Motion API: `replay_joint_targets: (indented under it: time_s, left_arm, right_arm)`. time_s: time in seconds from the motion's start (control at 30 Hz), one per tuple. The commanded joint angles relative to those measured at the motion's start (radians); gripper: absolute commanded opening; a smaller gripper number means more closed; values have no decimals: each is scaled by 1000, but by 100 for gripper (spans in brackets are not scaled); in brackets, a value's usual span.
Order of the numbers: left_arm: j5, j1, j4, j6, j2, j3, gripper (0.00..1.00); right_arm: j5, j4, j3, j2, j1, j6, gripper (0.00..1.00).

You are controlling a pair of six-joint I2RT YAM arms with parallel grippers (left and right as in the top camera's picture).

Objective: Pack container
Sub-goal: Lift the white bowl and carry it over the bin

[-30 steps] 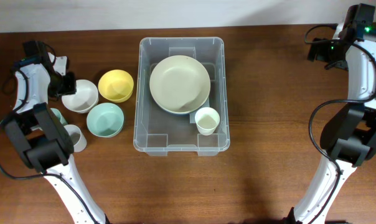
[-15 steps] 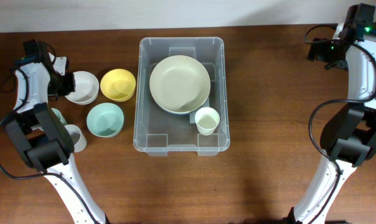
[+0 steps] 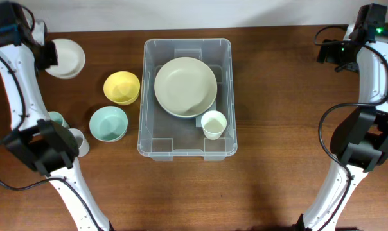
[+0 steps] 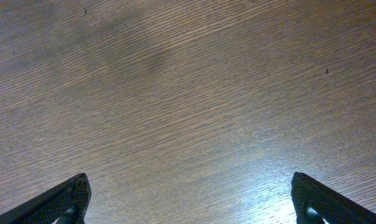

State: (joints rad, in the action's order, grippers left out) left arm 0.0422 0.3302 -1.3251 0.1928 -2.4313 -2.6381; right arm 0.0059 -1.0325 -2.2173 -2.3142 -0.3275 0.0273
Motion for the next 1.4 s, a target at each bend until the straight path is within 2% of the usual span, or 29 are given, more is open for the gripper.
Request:
replay_joint_targets:
  time_s: [0.0,0.23,0.4,0.57,0.9,1.37]
  left_arm:
    - [-6,-71,-120,-50,-3,-144,1]
    - [-160,-222,-363,-76,-3,-230,1]
    - [-308,-334,-363,-80,-3,-212,1]
    - [-307,-460,-363,-80,-3,-212,1]
    - [-308,-585,-363,-80,47,-212,1]
    - [-276,-698,-363,-126,427,-211,1]
  right_arm:
    - [-2,0,7,17,0,11,99]
    - [-2,0,7,17,0,11,99]
    - [-2,0,7,17,0,11,99]
    - [-2,0,7,17,0,11,99]
    - [-2,0,7,17,0,11,99]
    - [-2,0,7,17,0,11,99]
